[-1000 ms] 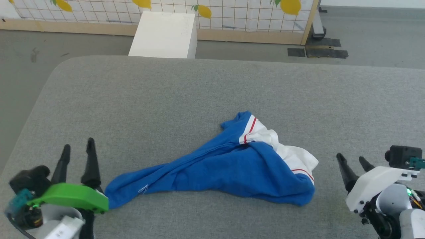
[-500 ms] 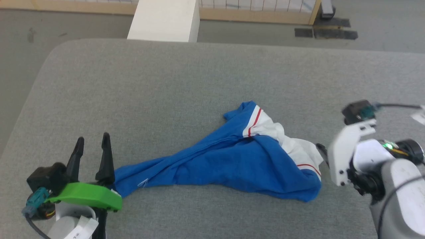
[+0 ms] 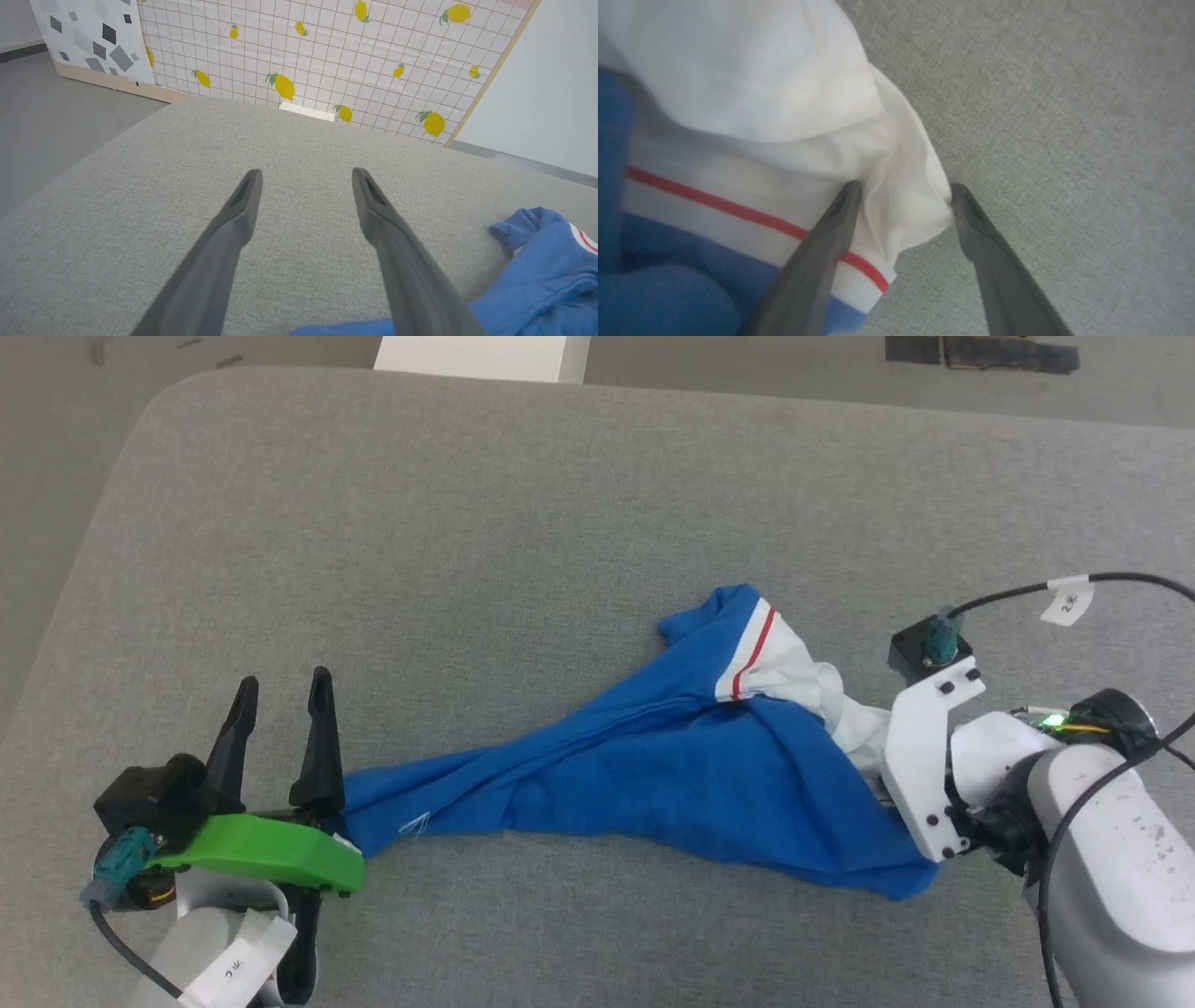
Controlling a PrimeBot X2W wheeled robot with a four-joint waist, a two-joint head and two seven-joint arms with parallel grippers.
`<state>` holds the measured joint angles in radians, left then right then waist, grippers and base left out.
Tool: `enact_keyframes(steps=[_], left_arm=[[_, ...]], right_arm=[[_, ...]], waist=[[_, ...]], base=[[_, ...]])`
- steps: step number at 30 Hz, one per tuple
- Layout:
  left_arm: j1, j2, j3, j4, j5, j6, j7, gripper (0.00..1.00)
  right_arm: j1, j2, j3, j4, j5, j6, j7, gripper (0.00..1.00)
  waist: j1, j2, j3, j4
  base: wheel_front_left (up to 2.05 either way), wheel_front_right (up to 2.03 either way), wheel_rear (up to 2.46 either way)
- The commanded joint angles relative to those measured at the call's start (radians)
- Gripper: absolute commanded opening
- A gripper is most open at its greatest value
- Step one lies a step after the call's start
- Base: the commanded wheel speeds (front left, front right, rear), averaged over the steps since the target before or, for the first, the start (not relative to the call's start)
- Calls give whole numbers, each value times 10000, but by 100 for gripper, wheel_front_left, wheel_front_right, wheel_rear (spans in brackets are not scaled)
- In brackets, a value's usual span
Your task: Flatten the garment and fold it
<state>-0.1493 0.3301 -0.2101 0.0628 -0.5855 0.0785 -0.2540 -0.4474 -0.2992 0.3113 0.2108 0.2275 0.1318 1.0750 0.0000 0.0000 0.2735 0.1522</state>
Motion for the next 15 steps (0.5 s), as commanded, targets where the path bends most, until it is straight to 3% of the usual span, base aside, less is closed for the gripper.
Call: enact_keyframes(steps=[1,7,15], left_arm=[[-137,-39,15,55,114,-92,-75,100],[-40,-78,86,180,136,-141,-76,100],[97,-64,55,261,135,-180,-74,100]], right_arm=[[94,39,243,191,179,-11,45,1],[-234,-188,-97,60,689,-11,-537,0],[-27,20,-3213,-66,148,-11,-1636,0]], waist=[[0,0,14,9],[0,0,-234,-186],[0,0,-688,-358]], base=[[0,0,0],[0,0,0],[0,0,0]])
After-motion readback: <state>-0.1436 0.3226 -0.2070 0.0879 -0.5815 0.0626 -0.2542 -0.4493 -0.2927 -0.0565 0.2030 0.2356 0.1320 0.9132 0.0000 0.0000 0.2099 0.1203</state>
